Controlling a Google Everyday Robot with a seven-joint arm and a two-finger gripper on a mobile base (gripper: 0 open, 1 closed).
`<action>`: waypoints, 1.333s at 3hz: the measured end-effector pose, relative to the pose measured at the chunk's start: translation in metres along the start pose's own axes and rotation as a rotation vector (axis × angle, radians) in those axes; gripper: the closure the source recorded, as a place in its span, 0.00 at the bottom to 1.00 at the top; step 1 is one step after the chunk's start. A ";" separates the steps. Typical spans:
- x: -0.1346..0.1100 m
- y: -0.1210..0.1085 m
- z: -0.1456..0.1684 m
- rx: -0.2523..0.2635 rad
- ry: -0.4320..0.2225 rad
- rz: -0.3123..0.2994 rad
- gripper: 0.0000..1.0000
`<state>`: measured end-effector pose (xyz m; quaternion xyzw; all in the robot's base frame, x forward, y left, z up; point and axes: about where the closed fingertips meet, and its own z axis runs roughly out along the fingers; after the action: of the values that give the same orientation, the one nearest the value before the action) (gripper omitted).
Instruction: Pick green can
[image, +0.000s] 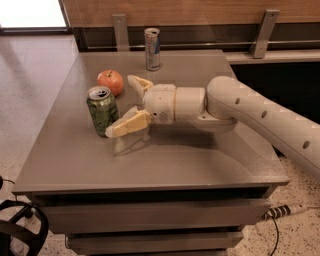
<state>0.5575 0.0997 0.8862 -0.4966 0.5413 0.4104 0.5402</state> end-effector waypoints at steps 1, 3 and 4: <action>-0.003 0.008 0.017 -0.024 -0.015 -0.021 0.01; -0.006 0.015 0.029 -0.047 -0.018 -0.036 0.54; -0.007 0.016 0.030 -0.051 -0.019 -0.037 0.77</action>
Offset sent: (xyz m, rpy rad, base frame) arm -0.0108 0.0353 0.0007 0.0054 -0.0455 0.0586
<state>0.5463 0.1326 0.8891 -0.5161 0.5165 0.4188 0.5399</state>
